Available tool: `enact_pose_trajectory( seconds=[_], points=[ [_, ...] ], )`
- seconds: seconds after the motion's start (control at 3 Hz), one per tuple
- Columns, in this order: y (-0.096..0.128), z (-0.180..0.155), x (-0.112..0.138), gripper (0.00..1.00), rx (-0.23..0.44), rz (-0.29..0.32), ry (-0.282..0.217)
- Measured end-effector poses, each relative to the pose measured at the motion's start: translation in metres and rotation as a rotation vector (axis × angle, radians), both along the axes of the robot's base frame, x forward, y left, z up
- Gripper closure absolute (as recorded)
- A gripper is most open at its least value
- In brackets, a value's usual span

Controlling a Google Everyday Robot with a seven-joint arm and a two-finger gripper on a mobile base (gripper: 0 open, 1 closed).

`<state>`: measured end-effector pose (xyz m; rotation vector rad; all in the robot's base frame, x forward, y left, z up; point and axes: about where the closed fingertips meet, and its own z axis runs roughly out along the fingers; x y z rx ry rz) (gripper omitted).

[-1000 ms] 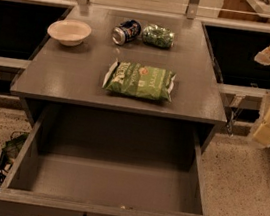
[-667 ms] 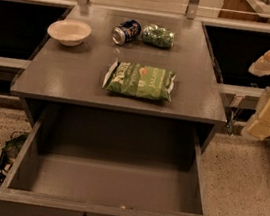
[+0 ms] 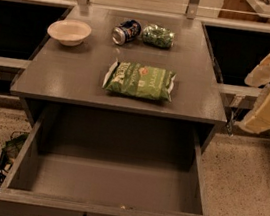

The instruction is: Place green jalapeno chip bag into top drawer

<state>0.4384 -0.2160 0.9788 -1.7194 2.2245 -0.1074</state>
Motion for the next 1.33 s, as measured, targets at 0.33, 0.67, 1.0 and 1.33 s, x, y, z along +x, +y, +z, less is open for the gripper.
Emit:
enact_pose_trajectory(
  seconds=[0.33,0.67,1.0,1.33],
  points=[
    [0.000,0.000,0.000,0.07,0.000,0.000,0.000],
    [0.000,0.000,0.000,0.00,0.000,0.000,0.000],
    [-0.002,0.002,0.001,0.00,0.011,-0.003,-0.021],
    [0.001,-0.008,0.025,0.00,0.022,-0.008,-0.016]
  ],
)
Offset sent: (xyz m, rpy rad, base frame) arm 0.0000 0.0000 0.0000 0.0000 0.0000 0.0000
